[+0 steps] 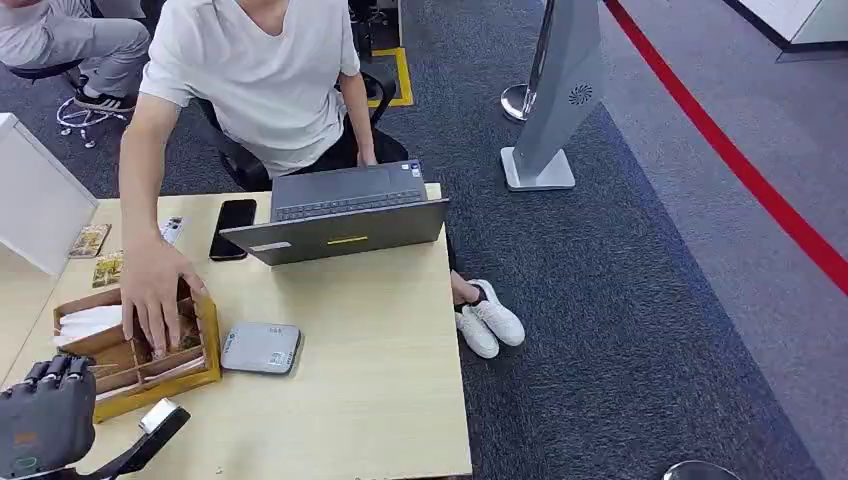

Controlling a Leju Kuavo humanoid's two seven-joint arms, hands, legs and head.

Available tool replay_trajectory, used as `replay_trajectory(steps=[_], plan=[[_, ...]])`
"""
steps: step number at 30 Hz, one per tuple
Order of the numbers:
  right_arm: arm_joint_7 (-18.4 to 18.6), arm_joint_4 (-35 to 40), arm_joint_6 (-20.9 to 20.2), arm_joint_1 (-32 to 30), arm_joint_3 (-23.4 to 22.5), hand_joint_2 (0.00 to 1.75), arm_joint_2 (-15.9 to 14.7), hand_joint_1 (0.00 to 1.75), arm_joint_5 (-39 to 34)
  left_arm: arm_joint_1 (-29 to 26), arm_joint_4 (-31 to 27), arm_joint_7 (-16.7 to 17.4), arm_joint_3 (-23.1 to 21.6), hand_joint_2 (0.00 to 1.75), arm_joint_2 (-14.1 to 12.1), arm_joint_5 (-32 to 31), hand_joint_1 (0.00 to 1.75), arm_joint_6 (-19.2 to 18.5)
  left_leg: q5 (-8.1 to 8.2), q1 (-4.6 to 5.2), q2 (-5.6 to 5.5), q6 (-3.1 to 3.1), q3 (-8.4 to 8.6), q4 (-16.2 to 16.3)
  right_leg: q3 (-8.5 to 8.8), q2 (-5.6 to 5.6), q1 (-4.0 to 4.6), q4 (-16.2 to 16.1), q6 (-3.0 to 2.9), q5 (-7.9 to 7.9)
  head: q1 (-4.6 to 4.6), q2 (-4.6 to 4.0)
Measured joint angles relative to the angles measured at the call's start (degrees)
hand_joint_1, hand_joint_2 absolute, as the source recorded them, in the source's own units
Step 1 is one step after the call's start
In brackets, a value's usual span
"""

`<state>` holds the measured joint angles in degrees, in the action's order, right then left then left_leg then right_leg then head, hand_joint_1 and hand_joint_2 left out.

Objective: Pass the card to the sensor for recognition and then transmit it.

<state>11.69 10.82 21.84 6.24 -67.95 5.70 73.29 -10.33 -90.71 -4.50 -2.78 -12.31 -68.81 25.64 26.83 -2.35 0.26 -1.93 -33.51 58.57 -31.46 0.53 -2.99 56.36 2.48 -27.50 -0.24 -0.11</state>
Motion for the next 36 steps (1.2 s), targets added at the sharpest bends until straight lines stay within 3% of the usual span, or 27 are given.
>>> replay_trajectory(steps=[14,17,24,33,34,36], plan=[[-0.2,0.0,-0.07,0.01,0.02,1.75,0.0,0.0,0.22,0.67,-0.65,-0.98,-0.55,1.75,-1.11,0.68,1.75,-0.11,0.0,0.0,0.0,0.0,0.01,0.0,-0.01,0.0,0.0,0.0,0.0,0.0,0.02,0.0],[-0.2,0.0,-0.35,0.01,0.35,1.75,0.0,0.0,1.66,2.87,-0.5,-1.14,-0.61,1.75,-1.42,0.83,1.75,0.68,-0.01,0.0,-0.07,0.0,0.01,0.0,-0.11,-0.09,0.0,-0.01,0.0,0.0,0.02,0.0],[-1.22,0.0,-1.38,0.44,2.56,1.75,0.0,0.0,5.29,19.36,8.29,-4.56,-1.24,1.75,-1.07,-1.02,1.75,8.95,-0.31,0.0,-0.39,0.04,-0.02,0.01,-0.01,-0.45,0.0,0.0,0.02,0.13,0.02,0.0],[-1.03,-0.04,-2.77,2.42,5.88,1.75,0.39,0.0,9.25,44.02,31.22,-3.06,-4.39,1.75,1.27,-7.3,1.75,13.24,-0.73,0.01,-0.34,0.05,-0.22,0.01,-0.15,-0.32,0.0,0.01,-0.01,0.64,0.0,0.0],[-1.03,-0.04,-2.91,2.51,6.14,1.75,0.53,0.0,9.25,45.93,33.32,-3.13,-4.74,1.75,1.55,-7.3,0.0,13.42,-0.75,0.01,-0.33,0.05,-0.22,0.01,-0.17,-0.3,0.0,0.01,-0.03,0.68,0.02,0.0],[-0.96,-0.07,-3.04,2.7,6.45,1.75,0.66,0.0,9.18,49.04,37.01,-3.67,-5.09,1.75,2.21,-6.93,0.0,13.55,-0.75,0.01,-0.28,0.06,-0.22,0.02,-0.19,-0.24,0.0,0.01,-0.02,0.69,0.04,0.0]])
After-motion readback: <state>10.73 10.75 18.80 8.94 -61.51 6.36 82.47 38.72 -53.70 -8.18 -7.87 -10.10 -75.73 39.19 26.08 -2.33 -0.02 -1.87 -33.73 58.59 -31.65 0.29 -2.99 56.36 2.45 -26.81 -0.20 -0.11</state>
